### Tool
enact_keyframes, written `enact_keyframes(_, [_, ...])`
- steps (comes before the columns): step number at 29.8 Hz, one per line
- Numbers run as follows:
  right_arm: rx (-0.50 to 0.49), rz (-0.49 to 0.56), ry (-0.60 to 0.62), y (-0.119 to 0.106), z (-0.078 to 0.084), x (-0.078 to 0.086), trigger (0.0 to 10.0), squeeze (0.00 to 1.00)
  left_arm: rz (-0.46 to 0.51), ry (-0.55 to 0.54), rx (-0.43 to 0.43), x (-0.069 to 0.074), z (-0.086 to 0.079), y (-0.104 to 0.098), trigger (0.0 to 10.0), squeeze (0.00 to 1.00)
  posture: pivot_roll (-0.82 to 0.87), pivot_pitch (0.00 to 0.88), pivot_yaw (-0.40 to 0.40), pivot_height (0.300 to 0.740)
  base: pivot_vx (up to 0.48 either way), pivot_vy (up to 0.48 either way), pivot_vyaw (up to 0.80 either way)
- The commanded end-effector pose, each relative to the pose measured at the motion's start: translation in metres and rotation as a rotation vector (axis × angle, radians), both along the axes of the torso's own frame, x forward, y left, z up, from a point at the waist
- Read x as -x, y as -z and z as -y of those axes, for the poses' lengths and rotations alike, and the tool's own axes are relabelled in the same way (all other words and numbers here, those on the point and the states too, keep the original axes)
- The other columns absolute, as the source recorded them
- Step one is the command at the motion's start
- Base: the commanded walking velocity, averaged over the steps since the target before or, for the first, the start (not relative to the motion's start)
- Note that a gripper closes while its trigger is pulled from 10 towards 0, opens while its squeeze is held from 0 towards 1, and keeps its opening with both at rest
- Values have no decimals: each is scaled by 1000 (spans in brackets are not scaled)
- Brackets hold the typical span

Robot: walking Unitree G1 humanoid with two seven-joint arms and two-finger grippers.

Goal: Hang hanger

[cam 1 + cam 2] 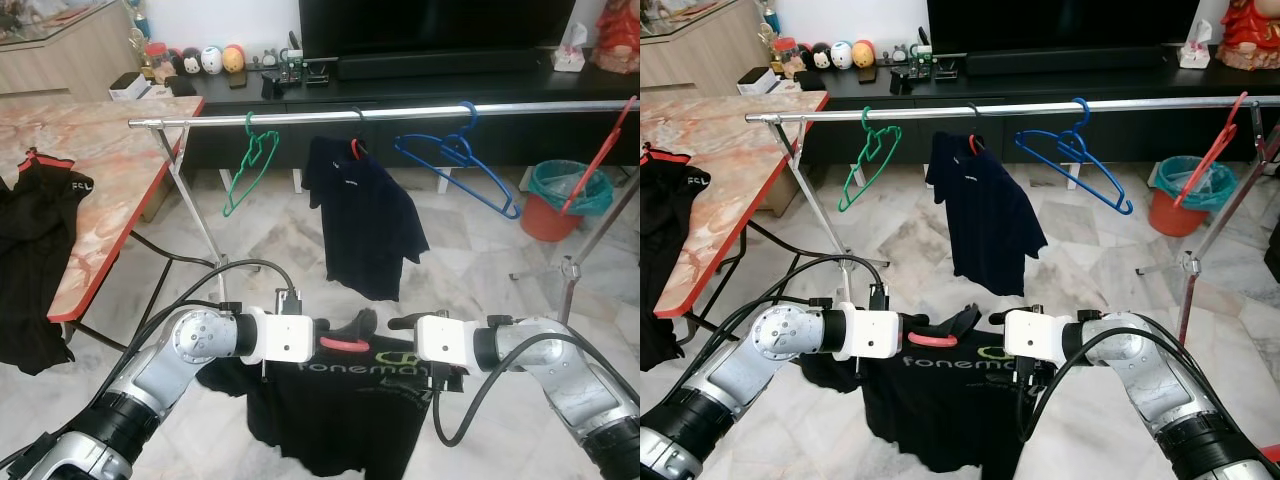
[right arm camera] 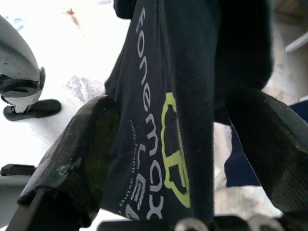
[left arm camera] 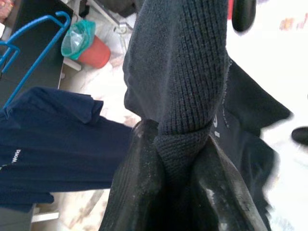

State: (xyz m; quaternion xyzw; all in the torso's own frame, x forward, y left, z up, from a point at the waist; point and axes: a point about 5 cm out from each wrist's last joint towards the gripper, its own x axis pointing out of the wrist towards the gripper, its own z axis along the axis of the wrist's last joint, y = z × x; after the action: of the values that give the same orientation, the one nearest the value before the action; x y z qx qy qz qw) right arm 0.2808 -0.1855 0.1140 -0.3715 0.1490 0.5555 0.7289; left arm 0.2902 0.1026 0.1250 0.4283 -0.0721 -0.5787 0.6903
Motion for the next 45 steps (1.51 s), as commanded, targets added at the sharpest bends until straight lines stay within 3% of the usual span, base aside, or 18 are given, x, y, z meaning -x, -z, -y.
enact_keyframes(1, [-28,33,-8,-20,2,-4,10000,0,33,-7,-10,-3,-5,-2,10000,0,-80,22,84,740,0,0,0])
enact_keyframes(4, [-40,-82,-64,-21,5,9,10000,0,29,-20,-15,-5,-6,1,10000,0,-80,22,84,740,0,0,0])
enact_keyframes(9, [-40,-92,-63,-20,11,15,10000,0,30,-32,-3,-4,-7,8,10000,0,-90,17,85,740,0,0,0])
enact_keyframes(11, [-20,-82,-69,-20,12,15,10000,0,44,-25,-9,-4,-7,9,10000,0,-89,16,85,740,0,0,0])
enact_keyframes(13, [101,-7,-39,-15,21,7,10000,0,97,15,-35,-3,-8,8,10000,0,-89,14,85,740,0,0,0])
enact_keyframes(14, [206,50,-38,-11,27,1,10000,0,151,54,-64,-2,-9,6,10000,0,-90,10,85,740,0,0,0])
enact_keyframes(18, [235,109,-40,-11,26,-5,10000,0,199,90,-79,-1,-8,4,10000,0,-90,10,85,740,0,0,0])
enact_keyframes(22, [216,175,-81,-14,14,-11,10000,0,247,148,-95,3,-8,2,10000,0,-81,7,83,740,0,0,0])
enact_keyframes(31, [24,336,-88,-37,-12,-25,10000,0,261,215,-86,9,-6,1,10000,0,-74,17,84,740,0,0,0])
enact_keyframes(41, [161,295,-208,-15,-4,-20,10000,0,293,233,-58,8,-3,-3,10000,0,-75,22,86,740,0,0,0])
enact_keyframes(45, [165,305,-205,-14,-2,-22,10000,0,296,235,-47,7,-1,-5,10000,0,-75,23,86,740,0,0,0])
